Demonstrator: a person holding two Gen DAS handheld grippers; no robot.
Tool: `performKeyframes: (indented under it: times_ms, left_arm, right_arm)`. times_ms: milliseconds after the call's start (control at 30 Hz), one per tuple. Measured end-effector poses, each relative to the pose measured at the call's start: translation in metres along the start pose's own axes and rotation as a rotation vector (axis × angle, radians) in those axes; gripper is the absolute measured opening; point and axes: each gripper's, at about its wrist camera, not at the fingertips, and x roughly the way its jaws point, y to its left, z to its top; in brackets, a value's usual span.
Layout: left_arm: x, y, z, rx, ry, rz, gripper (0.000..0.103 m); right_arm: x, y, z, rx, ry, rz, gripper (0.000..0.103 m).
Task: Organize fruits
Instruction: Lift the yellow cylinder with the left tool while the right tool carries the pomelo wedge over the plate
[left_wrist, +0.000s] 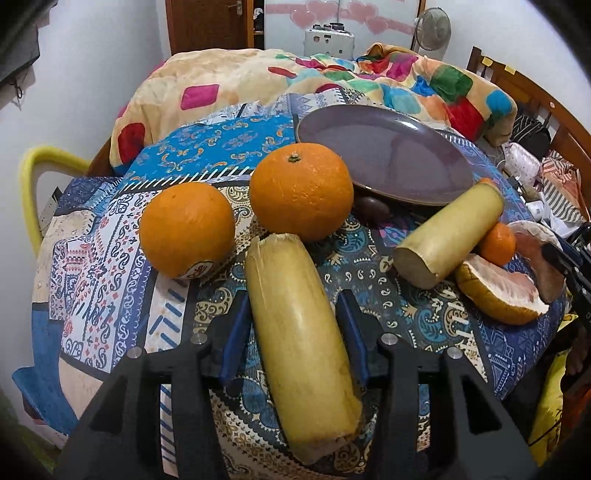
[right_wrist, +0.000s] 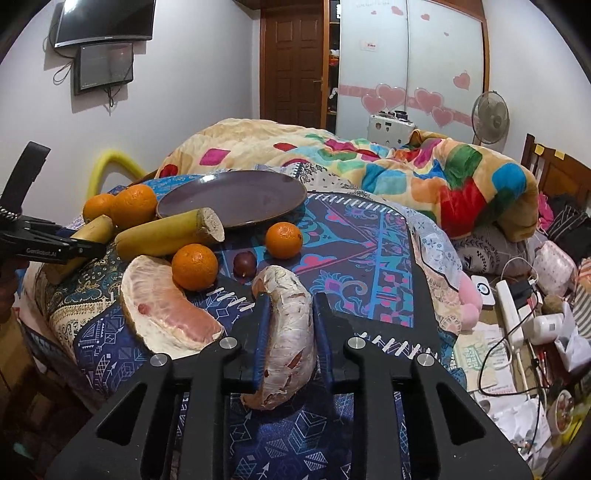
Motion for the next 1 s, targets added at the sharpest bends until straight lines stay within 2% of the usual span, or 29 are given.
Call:
performKeyframes:
  times_ms: [100, 200, 500, 733, 1000]
  left_arm:
    - [-0.001, 0.002, 0.0, -0.001, -0.004, -0.005, 0.046]
    - [-0.005, -0.002, -0.002, 0.018, -0.01, 0.001, 0.04]
    - [-0.037, -0.008, -0.002, 0.036, -0.089, -0.033, 0.038]
    - [-0.067, -0.014, 0.012, 0.053, -0.18, -0.06, 0.038]
    - [-0.082, -0.022, 0.036, 0.071, -0.255, -0.075, 0.038]
  right_arm:
    - [-0.001, 0.0, 0.001, 0.005, -0.002, 0.004, 0.021]
    - [-0.004, 0.0, 0.002, 0.001, -0.008, 0.001, 0.02]
    - [-0.017, 0.0, 0.011, -0.007, -0.056, -0.009, 0.02]
    - [-0.025, 0.002, 0.027, -0.012, -0.11, -0.017, 0.02]
    - [-0.025, 0.003, 0.051, -0.017, -0.17, -0.027, 0.02]
